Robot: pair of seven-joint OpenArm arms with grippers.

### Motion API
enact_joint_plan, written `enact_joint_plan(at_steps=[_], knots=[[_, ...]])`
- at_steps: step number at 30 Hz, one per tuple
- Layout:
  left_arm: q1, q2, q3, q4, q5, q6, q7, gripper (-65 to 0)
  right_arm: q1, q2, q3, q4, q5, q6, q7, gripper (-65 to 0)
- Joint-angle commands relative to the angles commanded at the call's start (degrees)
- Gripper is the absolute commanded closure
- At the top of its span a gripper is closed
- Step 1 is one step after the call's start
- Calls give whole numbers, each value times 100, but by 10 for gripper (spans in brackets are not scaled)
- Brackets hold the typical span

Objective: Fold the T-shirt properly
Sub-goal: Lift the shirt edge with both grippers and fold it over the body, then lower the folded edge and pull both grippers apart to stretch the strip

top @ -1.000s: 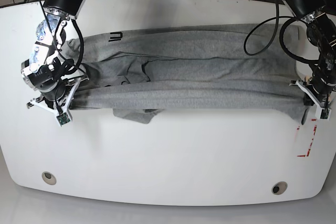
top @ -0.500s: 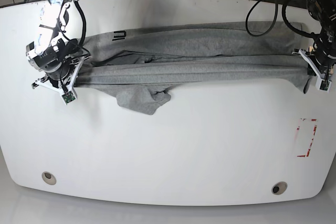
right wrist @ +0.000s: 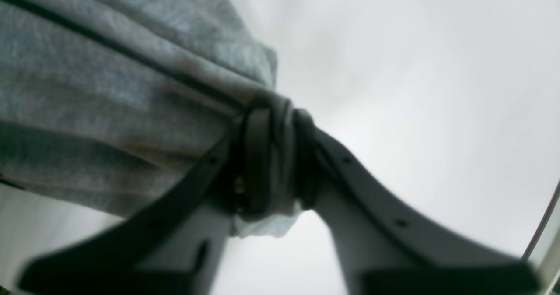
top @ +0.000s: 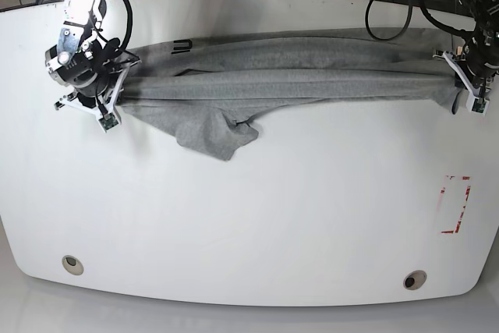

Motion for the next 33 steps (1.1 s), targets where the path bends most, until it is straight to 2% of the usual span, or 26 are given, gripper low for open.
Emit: enact_joint_plan(at_steps=[2, 5, 7, 12, 15, 19, 22, 27, 33], knots=[[9, 0, 9, -97, 0, 18, 0, -269, -35, 0, 0, 9, 0, 0, 0, -344], [0, 0, 9, -167, 0, 18, 0, -374, -35, -70, 0, 185, 9, 0, 0, -453], [0, 0, 9, -149, -18, 18, 0, -390, -35, -141, 9, 343, 9, 0, 0, -485], [-70, 0, 9, 229, -35, 0, 105, -390, 70, -396, 281, 580, 9, 0, 9, -487], [-316, 26, 9, 589, -44, -9, 510, -390, 343, -554, 475, 580, 9, 0, 0, -487], [-668, 211, 9, 659, -35, -9, 941, -390, 457, -765, 501, 571, 9, 0, 0, -468], [-747, 264, 9, 651, -9, -9, 958, -390, 545, -976, 501, 571, 9, 0, -9, -417], [-738, 492, -18, 624, 18, 26, 958, -390, 519, -1134, 510, 571, -9, 0, -26, -323], [-554, 527, -9, 132, 378, 9, 774, -390, 105, -1081, 563, 571, 0, 0, 0, -308]])
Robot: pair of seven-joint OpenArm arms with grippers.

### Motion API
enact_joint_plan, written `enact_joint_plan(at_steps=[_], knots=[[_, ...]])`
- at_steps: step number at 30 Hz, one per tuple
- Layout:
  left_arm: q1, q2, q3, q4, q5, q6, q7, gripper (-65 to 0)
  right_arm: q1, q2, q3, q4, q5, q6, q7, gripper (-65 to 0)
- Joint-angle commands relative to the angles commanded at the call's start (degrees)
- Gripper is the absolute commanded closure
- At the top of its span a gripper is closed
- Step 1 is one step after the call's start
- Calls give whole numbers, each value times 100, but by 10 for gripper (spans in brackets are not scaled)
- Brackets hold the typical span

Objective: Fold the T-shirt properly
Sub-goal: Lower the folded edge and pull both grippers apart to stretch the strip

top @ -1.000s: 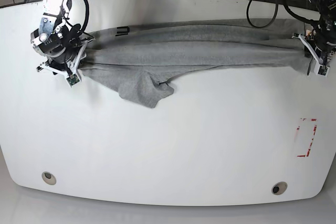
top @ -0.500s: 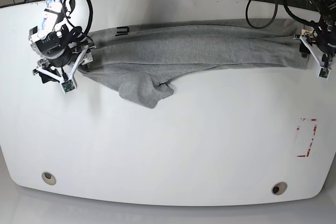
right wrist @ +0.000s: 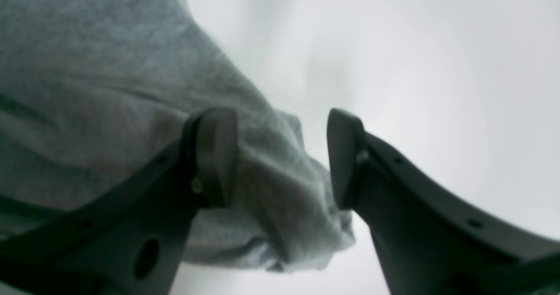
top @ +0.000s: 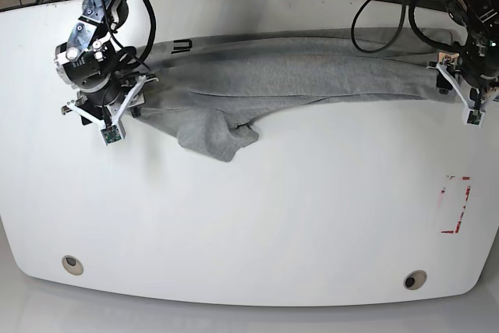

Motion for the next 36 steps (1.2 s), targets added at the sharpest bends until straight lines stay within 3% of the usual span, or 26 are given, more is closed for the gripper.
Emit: enact_joint_plan(at_steps=[5, 10, 15, 30, 36], knots=[[246, -9, 9, -677, 193, -9, -695, -390, -229, 44, 149, -53, 53, 0, 9, -301], [413, -35, 18, -1398, 202, -9, -1336, -390, -273, 79, 158, -185, 448, 0, 18, -298], [396, -193, 18, -1811, 193, -9, -1415, -390, -255, 132, 158, -484, 440, 0, 299, -298], [-88, -237, 624, -1916, 202, 18, -1424, -390, 299, 1116, 158, -2857, 448, 0, 1495, -298], [-316, -237, 835, -1925, 211, 26, -1424, -390, 633, 1495, 158, -3288, 484, 0, 1609, -298]])
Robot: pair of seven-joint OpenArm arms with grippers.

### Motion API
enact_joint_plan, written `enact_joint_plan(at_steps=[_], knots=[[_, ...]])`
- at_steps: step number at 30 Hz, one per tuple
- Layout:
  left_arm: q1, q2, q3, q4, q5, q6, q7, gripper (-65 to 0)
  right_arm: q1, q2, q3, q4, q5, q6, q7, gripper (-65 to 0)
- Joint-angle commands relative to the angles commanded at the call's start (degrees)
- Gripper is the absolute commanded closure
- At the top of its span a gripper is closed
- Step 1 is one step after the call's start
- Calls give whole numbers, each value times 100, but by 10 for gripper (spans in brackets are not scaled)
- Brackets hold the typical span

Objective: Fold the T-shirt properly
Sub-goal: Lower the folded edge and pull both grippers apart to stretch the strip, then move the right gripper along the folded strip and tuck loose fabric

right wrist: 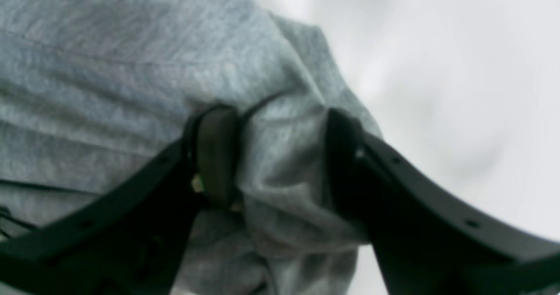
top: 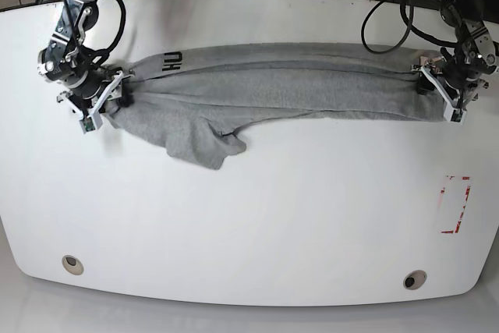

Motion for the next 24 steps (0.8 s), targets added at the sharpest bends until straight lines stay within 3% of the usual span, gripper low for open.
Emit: enact_joint_plan(at_steps=[7, 14, 18, 24], knots=[[-70, 0, 176, 0, 79, 0, 9, -390, 202, 237, 0, 290, -9, 0, -149, -303], [-88, 26, 176, 18, 255, 0, 18, -390, 343, 316, 0, 976, 0, 0, -642, -304], [-237, 35, 176, 18, 264, 0, 79, -390, 448, 264, 0, 1521, 0, 0, -1055, -306], [-273, 35, 167, 26, 255, 0, 220, -390, 765, -185, -44, 1996, -26, 0, -1468, -306]])
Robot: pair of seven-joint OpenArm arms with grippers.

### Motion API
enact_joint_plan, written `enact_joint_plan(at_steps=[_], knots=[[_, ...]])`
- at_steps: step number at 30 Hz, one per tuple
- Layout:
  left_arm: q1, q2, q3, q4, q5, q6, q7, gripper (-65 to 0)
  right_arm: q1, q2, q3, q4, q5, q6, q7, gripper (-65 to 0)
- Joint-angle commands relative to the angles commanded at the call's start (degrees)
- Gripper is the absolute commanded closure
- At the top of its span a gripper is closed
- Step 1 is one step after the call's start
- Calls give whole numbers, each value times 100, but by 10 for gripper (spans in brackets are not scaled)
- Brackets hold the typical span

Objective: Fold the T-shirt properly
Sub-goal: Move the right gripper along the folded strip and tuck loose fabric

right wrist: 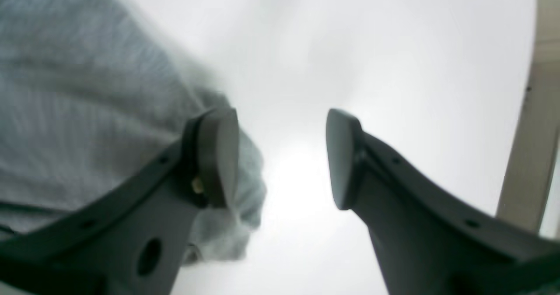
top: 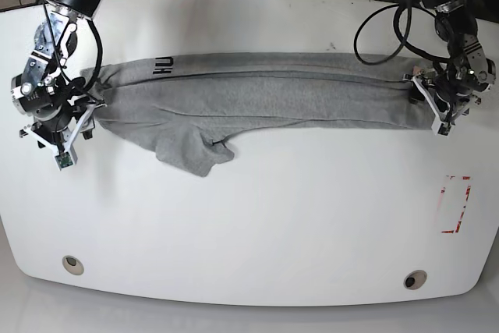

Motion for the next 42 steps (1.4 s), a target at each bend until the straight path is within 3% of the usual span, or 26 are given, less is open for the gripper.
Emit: enact_joint_plan(at_steps=[13, 22, 32, 42], knots=[[-9, 0, 0, 0, 0, 0, 9, -390, 659, -826, -88, -607, 0, 0, -97, -306], [0, 0, 0, -9, 0, 0, 0, -390, 1196, -1240, -888, -1987, -18, 0, 369, -306], [0, 0, -9, -9, 0, 0, 0, -390, 1820, -1116, -897, -3745, -18, 0, 1240, -306], [0, 0, -9, -18, 0, 0, 0, -390, 1934, -1090, -958, -4281, -18, 0, 1319, -306]])
